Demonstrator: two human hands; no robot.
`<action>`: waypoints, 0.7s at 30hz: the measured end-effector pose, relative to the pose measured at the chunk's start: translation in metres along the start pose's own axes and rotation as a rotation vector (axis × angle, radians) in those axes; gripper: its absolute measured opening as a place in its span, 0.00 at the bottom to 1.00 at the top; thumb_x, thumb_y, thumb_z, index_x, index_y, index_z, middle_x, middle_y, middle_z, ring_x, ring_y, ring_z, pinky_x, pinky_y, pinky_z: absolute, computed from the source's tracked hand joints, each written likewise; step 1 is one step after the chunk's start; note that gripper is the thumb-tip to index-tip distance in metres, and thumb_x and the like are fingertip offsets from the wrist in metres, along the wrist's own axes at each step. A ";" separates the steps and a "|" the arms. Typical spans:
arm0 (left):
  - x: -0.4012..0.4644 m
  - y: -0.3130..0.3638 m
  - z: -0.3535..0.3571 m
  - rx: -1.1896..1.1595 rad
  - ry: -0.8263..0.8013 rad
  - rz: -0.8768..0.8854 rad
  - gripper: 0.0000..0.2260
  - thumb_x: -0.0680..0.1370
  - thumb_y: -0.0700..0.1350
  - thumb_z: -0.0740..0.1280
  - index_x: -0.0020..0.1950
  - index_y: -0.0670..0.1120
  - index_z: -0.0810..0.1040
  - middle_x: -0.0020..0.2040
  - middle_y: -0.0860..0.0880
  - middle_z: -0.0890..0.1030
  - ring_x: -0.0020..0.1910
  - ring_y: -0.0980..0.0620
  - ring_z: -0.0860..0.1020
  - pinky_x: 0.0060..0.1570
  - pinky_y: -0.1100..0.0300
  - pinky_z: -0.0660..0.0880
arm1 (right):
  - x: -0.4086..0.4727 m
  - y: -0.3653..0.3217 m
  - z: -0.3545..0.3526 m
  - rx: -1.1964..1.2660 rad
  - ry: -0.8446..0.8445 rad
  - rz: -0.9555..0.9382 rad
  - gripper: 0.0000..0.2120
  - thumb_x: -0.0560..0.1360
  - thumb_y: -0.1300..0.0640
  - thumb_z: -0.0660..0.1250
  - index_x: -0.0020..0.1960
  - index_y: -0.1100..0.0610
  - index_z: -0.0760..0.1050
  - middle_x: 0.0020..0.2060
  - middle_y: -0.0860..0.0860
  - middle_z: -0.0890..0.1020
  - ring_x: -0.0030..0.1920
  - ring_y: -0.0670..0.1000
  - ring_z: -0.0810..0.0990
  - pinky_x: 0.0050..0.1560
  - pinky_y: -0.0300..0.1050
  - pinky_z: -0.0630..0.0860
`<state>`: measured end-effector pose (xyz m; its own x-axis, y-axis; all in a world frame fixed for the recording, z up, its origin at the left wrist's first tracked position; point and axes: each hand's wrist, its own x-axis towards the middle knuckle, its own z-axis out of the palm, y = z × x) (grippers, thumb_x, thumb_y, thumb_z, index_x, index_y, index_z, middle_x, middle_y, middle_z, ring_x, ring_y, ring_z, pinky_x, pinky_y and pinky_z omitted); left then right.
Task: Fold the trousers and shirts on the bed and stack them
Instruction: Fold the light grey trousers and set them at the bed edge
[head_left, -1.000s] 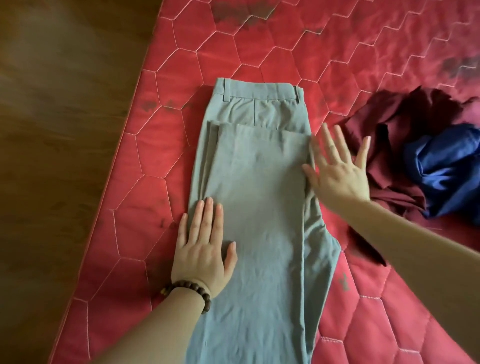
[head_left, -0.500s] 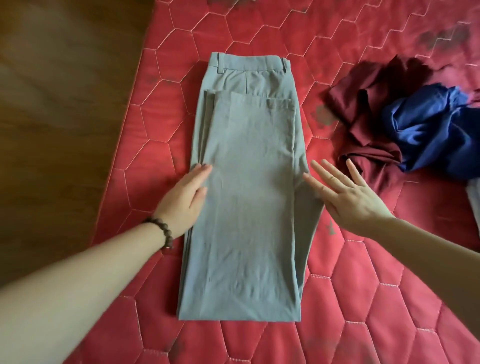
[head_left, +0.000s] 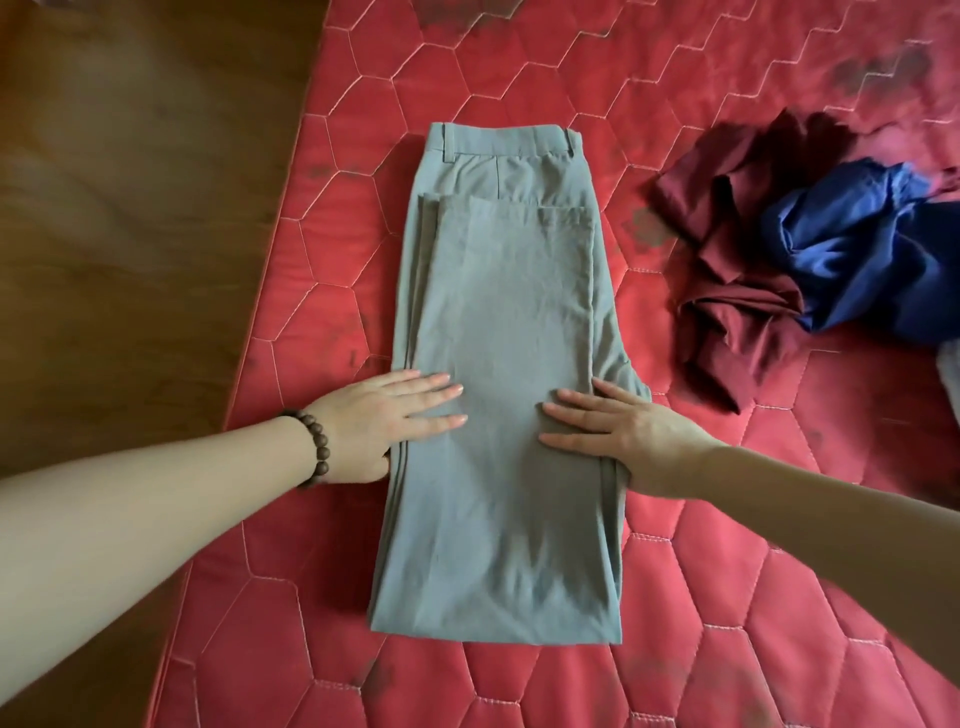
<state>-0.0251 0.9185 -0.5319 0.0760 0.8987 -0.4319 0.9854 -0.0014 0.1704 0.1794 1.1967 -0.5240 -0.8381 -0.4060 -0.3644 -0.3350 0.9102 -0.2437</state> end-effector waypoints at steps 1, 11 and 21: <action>-0.001 0.002 0.000 -0.083 -0.040 0.017 0.43 0.65 0.35 0.55 0.78 0.57 0.48 0.76 0.56 0.40 0.76 0.56 0.35 0.74 0.59 0.34 | -0.002 -0.003 -0.005 0.143 -0.046 0.010 0.35 0.72 0.66 0.64 0.74 0.43 0.61 0.75 0.45 0.59 0.76 0.47 0.54 0.77 0.53 0.49; 0.029 -0.015 -0.023 -1.891 0.483 -0.790 0.21 0.70 0.57 0.73 0.56 0.45 0.82 0.54 0.48 0.84 0.58 0.50 0.80 0.67 0.52 0.69 | 0.020 0.027 -0.048 1.782 0.282 1.012 0.24 0.66 0.42 0.74 0.52 0.60 0.80 0.45 0.56 0.86 0.44 0.53 0.85 0.42 0.43 0.80; 0.032 -0.002 -0.005 -1.528 0.613 -0.841 0.06 0.77 0.53 0.67 0.52 0.57 0.80 0.50 0.58 0.84 0.52 0.57 0.81 0.57 0.56 0.75 | 0.024 0.016 -0.011 1.328 0.542 1.044 0.07 0.76 0.52 0.69 0.46 0.56 0.80 0.40 0.52 0.85 0.44 0.56 0.84 0.49 0.52 0.80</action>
<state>-0.0249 0.9495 -0.5416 -0.7055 0.4668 -0.5332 -0.2761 0.5119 0.8134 0.1497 1.2023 -0.5263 -0.5815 0.5641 -0.5862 0.6912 -0.0374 -0.7217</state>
